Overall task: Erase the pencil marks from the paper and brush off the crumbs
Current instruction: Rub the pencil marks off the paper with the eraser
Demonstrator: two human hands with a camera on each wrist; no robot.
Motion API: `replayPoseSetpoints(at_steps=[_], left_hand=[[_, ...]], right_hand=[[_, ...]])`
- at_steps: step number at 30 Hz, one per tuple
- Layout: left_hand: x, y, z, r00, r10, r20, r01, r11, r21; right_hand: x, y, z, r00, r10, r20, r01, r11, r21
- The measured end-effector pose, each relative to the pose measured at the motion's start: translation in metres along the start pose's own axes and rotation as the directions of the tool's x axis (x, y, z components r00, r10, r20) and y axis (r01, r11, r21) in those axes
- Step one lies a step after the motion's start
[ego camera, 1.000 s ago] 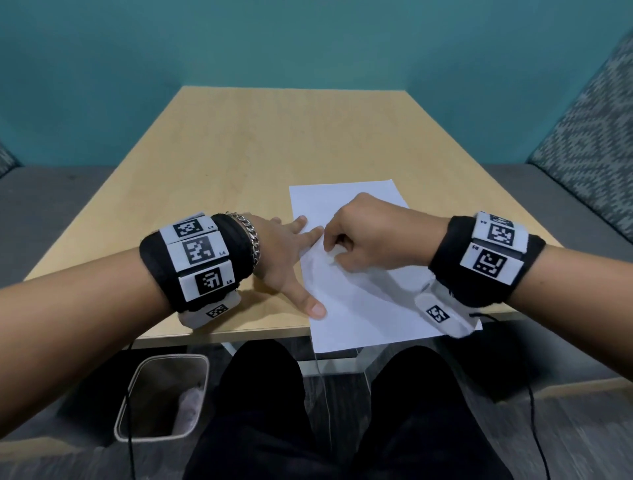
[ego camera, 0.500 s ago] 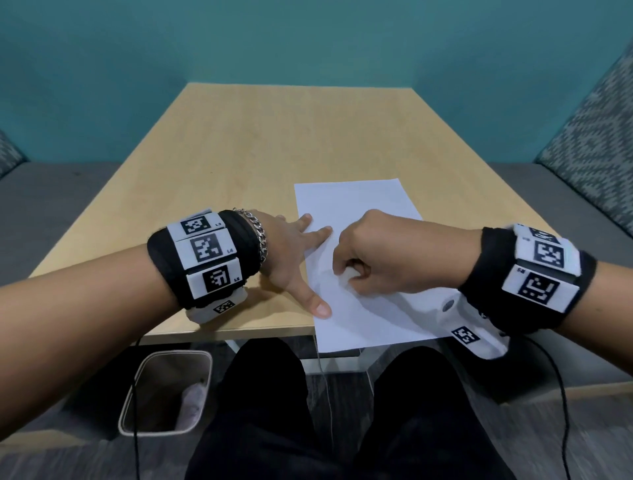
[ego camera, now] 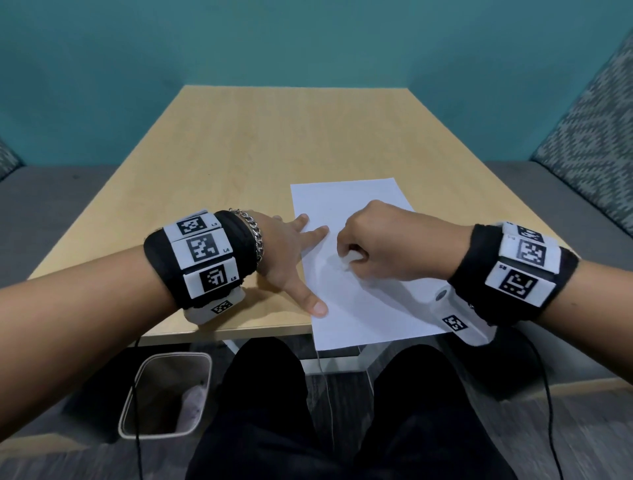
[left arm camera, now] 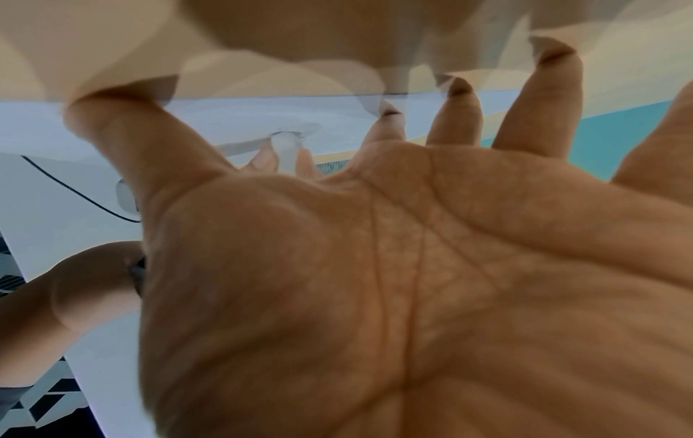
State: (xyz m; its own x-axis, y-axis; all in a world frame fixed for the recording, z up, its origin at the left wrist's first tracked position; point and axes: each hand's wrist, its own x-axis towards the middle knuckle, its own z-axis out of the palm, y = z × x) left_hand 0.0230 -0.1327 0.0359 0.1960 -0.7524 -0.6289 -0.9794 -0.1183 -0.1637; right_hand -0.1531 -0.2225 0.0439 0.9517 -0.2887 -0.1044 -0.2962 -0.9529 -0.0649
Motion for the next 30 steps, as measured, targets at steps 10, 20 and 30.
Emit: replayPoseSetpoints(at_steps=[10, 20, 30], left_hand=[[-0.001, 0.001, -0.002, 1.000, -0.004, 0.001, 0.003, 1.000, 0.020], [0.000, -0.002, -0.002, 1.000, 0.017, -0.001, -0.017, 1.000, 0.002], [0.011, -0.006, -0.010, 0.972, 0.182, -0.150, -0.202, 0.970, -0.136]], right_hand=[[-0.017, -0.005, 0.001, 1.000, -0.005, -0.004, 0.005, 0.998, 0.061], [-0.070, 0.014, -0.001, 0.949, 0.279, -0.149, -0.218, 0.918, 0.330], [-0.100, -0.004, 0.019, 0.941, 0.339, 0.013, -0.322, 0.882, 0.345]])
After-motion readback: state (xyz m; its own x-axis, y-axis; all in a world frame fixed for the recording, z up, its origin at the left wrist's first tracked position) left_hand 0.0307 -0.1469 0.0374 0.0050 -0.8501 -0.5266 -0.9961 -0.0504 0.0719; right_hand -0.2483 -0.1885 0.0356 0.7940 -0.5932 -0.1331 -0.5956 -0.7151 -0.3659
